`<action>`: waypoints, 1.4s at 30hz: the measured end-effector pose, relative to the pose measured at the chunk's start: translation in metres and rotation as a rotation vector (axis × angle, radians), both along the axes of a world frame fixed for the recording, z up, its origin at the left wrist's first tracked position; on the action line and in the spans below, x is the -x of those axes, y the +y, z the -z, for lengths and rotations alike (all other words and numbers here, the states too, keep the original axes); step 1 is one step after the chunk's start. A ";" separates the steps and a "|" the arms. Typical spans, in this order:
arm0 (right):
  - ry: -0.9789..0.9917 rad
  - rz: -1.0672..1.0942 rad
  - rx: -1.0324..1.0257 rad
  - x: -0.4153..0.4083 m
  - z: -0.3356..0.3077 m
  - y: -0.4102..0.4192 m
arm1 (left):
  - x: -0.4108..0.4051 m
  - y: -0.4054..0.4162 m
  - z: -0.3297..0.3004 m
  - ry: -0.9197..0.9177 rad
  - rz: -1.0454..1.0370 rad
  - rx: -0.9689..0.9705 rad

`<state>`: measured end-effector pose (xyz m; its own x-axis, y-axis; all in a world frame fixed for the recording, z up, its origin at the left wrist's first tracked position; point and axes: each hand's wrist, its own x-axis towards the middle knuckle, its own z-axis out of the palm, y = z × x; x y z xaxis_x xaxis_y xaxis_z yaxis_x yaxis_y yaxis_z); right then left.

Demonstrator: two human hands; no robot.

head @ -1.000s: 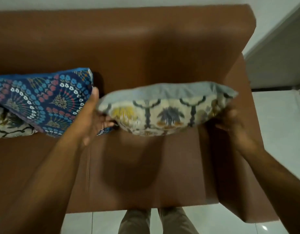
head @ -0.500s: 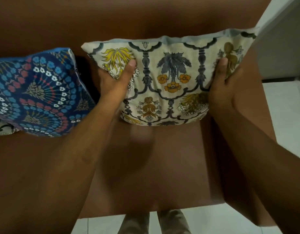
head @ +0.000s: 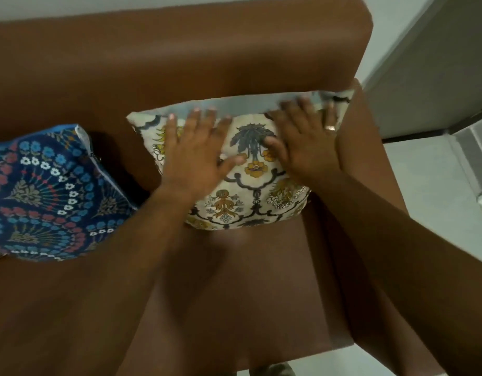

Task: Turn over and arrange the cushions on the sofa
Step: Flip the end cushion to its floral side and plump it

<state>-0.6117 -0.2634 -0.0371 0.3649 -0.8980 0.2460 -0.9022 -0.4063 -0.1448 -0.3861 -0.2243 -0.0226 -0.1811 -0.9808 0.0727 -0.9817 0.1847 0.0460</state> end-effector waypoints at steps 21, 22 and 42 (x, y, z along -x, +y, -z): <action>-1.208 0.813 -0.616 0.000 0.022 0.009 | -0.013 -0.045 -0.009 0.050 -0.155 -0.095; -1.216 0.843 -0.558 -0.007 0.015 0.002 | -0.015 -0.046 -0.011 0.106 -0.207 -0.078; -0.766 0.268 -0.044 0.071 -0.011 -0.033 | -0.004 -0.045 0.029 0.572 -0.485 -0.013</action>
<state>-0.6831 -0.2962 -0.0262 -0.1196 -0.9455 0.3029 -0.6117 -0.1701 -0.7726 -0.3823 -0.2690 -0.0520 0.3348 -0.9422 0.0139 -0.7750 -0.2669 0.5728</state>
